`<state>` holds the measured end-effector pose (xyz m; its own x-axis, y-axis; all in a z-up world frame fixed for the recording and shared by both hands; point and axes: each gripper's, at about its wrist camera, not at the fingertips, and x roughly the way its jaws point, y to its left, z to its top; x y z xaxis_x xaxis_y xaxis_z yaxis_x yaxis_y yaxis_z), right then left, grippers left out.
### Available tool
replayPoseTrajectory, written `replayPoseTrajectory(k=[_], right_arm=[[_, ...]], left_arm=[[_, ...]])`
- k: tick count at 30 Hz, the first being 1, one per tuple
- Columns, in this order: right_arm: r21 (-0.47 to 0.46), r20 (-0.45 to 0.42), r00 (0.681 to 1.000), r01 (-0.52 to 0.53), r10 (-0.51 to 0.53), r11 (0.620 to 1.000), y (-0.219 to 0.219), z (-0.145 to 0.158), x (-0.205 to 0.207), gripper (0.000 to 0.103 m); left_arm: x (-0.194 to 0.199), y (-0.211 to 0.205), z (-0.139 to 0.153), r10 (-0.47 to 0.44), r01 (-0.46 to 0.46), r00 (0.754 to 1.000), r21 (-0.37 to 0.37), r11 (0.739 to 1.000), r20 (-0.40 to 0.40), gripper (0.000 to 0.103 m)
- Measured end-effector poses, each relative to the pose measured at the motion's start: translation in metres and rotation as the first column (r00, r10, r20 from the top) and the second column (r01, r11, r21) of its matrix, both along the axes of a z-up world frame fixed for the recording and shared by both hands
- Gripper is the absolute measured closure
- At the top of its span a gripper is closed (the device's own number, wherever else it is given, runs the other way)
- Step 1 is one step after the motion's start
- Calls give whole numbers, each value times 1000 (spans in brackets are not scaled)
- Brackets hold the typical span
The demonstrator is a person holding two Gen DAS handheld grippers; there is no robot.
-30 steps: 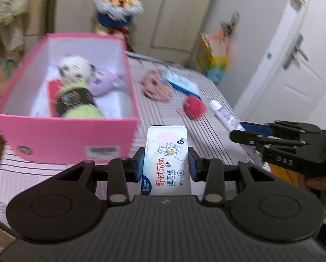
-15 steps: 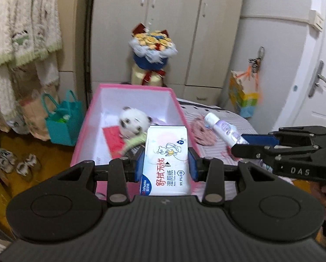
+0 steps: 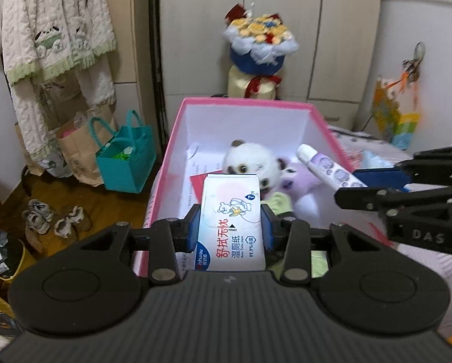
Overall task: Organize soft objects
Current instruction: 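Carry wipes in the left gripper and toothpaste in the right into the pink box, release both, then grasp the pink heart plush with the right gripper while the left grasps the pink floral cloth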
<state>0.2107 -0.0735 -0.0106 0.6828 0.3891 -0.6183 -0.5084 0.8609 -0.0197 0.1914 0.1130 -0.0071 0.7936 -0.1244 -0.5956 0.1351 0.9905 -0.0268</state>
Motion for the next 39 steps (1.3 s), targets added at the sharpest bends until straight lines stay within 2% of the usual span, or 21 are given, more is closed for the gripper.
replayPoseTrajectory(k=[6, 10, 12, 14, 19, 22, 25, 32, 35, 39], right_arm=[[-50, -43, 999, -2, 0, 999, 12, -15, 13, 75], [-90, -27, 999, 21, -23, 996, 15, -19, 15, 73], [-63, -35, 999, 10, -12, 998, 11, -16, 15, 58], [-5, -39, 999, -4, 4, 1000, 0, -10, 12, 57], [134, -44, 999, -5, 11, 991, -44, 10, -9, 57], [172, -35, 999, 29, -24, 985, -74, 21, -27, 54], [171, -16, 998, 70, -68, 983, -104, 28, -46, 52], [119, 22, 987, 157, -160, 981, -164, 26, -77, 40], [103, 37, 984, 172, -176, 980, -183, 20, -88, 28], [92, 46, 984, 168, -173, 981, -201, 7, -95, 23]], left_arm=[[17, 2, -13, 2, -2, 999, 7, 1000, -40, 64], [22, 2, -15, 19, -18, 999, 10, 1000, -51, 63], [21, 2, -14, 25, -24, 999, 10, 1000, -39, 60], [16, 3, -10, 20, -20, 999, 3, 1000, -30, 55], [-1, 5, 2, -9, 9, 1000, -20, 1000, -16, 53], [-14, 3, 11, -23, 23, 1000, -27, 999, 3, 51], [-28, -4, 22, -56, 57, 998, -53, 997, 21, 49], [-53, -50, 41, -175, 180, 982, -58, 982, 71, 44], [-55, -79, 42, -223, 226, 972, -38, 973, 81, 42], [-55, -122, 39, -283, 286, 956, -26, 958, 80, 41]])
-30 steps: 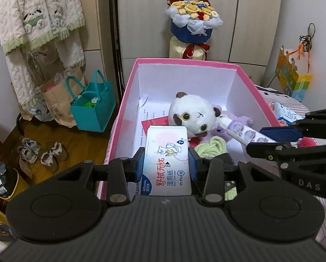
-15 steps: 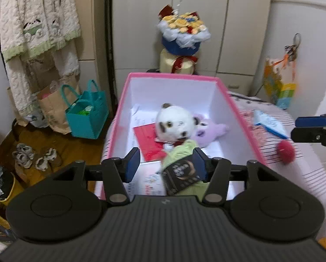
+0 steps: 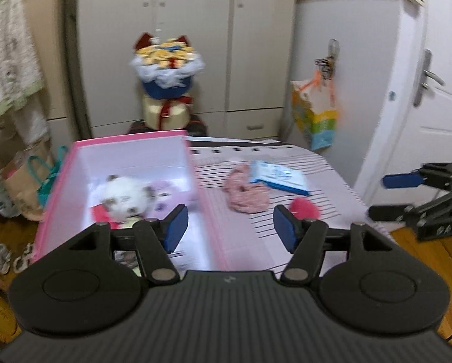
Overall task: Organize soft objects
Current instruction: 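Grasp the pink heart plush with the right gripper while the left grasps the pink floral cloth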
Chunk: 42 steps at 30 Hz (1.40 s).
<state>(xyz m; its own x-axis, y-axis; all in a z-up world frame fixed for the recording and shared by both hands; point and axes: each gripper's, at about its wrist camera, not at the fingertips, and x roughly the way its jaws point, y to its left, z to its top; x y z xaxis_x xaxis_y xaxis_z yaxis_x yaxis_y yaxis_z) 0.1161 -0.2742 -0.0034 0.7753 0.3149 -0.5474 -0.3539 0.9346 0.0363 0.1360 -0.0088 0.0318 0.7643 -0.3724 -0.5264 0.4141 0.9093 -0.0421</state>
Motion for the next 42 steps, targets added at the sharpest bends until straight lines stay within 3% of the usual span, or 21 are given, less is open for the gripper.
replayPoseTrajectory(k=[9, 14, 19, 22, 28, 29, 33, 37, 40, 42], right_arm=[[-29, 13, 999, -29, 30, 999, -20, -41, 18, 19], [-9, 2, 998, -64, 64, 998, -24, -70, 47, 18], [8, -53, 998, -23, 23, 1000, -25, -100, 82, 18], [39, -82, 997, -1, 5, 999, -28, -109, 97, 18], [62, -113, 994, 0, 7, 998, -26, -120, 112, 18], [47, -116, 993, -9, 15, 999, -24, -122, 113, 18], [-44, -84, 996, -47, 43, 998, -14, -122, 111, 18], [8, -95, 995, -32, 32, 999, -17, -124, 120, 19], [26, -107, 994, -31, 33, 999, -17, -128, 125, 21], [18, -98, 995, -20, 22, 1000, -15, -129, 124, 33]], left_arm=[[25, -79, -27, -45, 45, 999, 3, 999, -4, 36], [61, -107, -54, 18, -18, 1000, 27, 999, -7, 36], [106, -125, -84, 114, -113, 992, 27, 993, -48, 36], [123, -140, -101, 130, -127, 991, 78, 989, -40, 36], [147, -151, -125, 197, -191, 979, 97, 977, -46, 33], [150, -152, -129, 204, -198, 978, 106, 975, -46, 28], [158, -155, -140, 215, -207, 976, 175, 963, -32, 27], [162, -152, -142, 217, -210, 976, 148, 967, -31, 24], [162, -152, -145, 209, -204, 978, 140, 969, -19, 25], [161, -152, -145, 197, -192, 980, 124, 974, -30, 36]])
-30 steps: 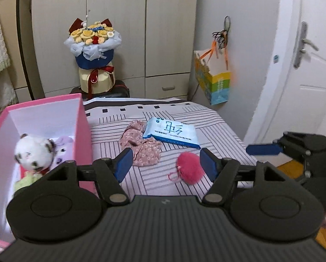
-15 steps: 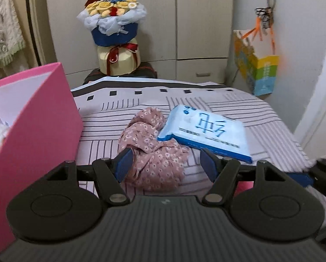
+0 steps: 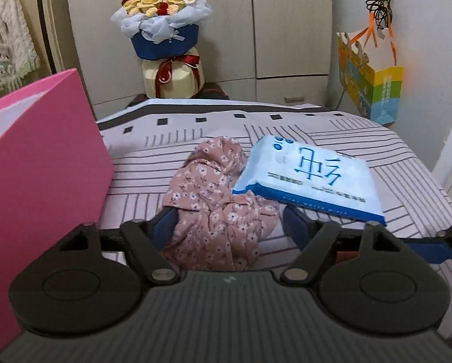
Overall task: Organize soft objects
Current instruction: 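Grasp the pink heart plush with the right gripper while the left grasps the pink floral cloth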
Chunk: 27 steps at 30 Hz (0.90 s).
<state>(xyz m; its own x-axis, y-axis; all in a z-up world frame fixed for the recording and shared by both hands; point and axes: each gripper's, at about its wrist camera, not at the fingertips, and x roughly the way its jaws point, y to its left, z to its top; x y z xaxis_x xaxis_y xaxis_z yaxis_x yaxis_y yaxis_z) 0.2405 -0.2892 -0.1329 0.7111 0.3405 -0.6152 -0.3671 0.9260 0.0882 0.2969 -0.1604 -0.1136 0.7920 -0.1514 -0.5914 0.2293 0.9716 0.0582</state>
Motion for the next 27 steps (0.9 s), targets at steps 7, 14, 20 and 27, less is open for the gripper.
replayPoseTrajectory(k=[7, 14, 20, 27], right_arm=[[34, 7, 998, 58, -58, 998, 5, 1, -10, 49], [138, 16, 990, 138, -141, 981, 10, 4, -34, 49], [118, 47, 983, 171, -177, 978, 18, 4, -57, 49], [120, 50, 978, 193, -200, 974, 13, 3, -83, 49]], left_arm=[[-11, 2, 5, 18, -18, 1000, 25, 1000, 22, 89], [-33, 8, 12, 46, -51, 997, 74, 996, 65, 90], [-62, 18, 22, 24, -30, 995, 60, 998, 93, 90], [-107, 28, 34, -53, 53, 991, 0, 999, 120, 90]])
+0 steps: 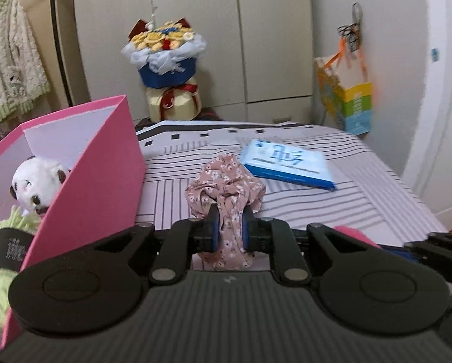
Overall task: Organize soft objects
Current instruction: 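Grasp the pink heart plush with the right gripper while the left grasps the pink floral cloth, then carry the heart plush in the right gripper and floral cloth in the left into the pink box, release both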
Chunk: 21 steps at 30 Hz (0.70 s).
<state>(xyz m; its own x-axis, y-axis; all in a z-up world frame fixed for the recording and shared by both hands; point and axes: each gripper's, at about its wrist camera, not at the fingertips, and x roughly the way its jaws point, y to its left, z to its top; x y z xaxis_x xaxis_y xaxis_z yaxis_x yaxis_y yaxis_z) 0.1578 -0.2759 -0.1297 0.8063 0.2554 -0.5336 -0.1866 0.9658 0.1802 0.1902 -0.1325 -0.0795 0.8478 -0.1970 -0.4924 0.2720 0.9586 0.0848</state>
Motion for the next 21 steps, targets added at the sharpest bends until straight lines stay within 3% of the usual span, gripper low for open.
replayPoseTrajectory(k=[8, 21], right_arm=[[0, -7, 1000, 7, -7, 1000, -5, 3, -35, 49], [1, -26, 998, -60, 60, 998, 2, 21, -80, 49]], left_arm=[[-42, 29, 14, -49, 47, 999, -102, 994, -19, 90], [-82, 72, 24, -144, 102, 979, -260, 960, -147, 90]])
